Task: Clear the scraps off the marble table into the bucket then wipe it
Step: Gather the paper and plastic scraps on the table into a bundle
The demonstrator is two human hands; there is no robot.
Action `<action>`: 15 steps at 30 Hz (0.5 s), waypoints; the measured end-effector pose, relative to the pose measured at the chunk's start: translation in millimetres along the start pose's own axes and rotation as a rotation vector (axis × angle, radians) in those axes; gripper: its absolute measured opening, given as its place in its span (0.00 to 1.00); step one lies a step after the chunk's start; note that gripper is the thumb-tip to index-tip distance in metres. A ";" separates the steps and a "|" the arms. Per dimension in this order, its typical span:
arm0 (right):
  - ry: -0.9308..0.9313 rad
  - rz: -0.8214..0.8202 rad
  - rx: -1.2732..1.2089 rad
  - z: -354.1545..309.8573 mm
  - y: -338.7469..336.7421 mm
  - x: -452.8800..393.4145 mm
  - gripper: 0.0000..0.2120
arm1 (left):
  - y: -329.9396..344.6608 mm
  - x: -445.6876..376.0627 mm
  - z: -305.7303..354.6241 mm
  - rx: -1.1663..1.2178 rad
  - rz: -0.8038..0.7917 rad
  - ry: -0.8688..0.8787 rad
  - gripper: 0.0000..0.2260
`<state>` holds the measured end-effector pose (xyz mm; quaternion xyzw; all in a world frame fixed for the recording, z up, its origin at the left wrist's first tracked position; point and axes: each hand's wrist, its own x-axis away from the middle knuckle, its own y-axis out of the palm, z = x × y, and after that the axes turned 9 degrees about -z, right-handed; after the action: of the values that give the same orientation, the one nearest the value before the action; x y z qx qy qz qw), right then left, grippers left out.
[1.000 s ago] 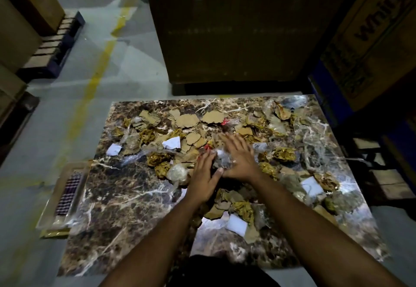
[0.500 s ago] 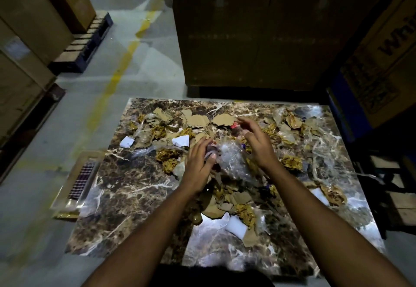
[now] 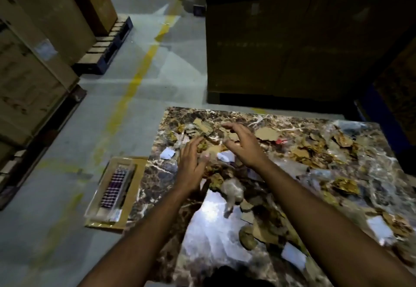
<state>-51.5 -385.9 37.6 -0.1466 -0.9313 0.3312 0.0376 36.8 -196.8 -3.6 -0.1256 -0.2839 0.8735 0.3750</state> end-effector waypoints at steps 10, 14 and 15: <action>0.164 -0.545 0.746 -7.1 98.2 -139.7 0.57 | -86.1 -65.9 -115.0 -0.464 -0.336 -0.130 0.53; 0.263 -0.684 0.810 2.2 107.9 -160.3 0.64 | -79.3 -82.4 -130.2 -0.665 -0.376 -0.119 0.52; 0.286 -0.711 0.823 3.4 109.8 -161.2 0.65 | -77.2 -85.8 -131.3 -0.675 -0.368 -0.109 0.49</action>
<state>129.0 -355.0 -29.6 0.1596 -0.7031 0.6110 0.3269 197.6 -163.4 -63.5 -0.1425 -0.5928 0.6543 0.4474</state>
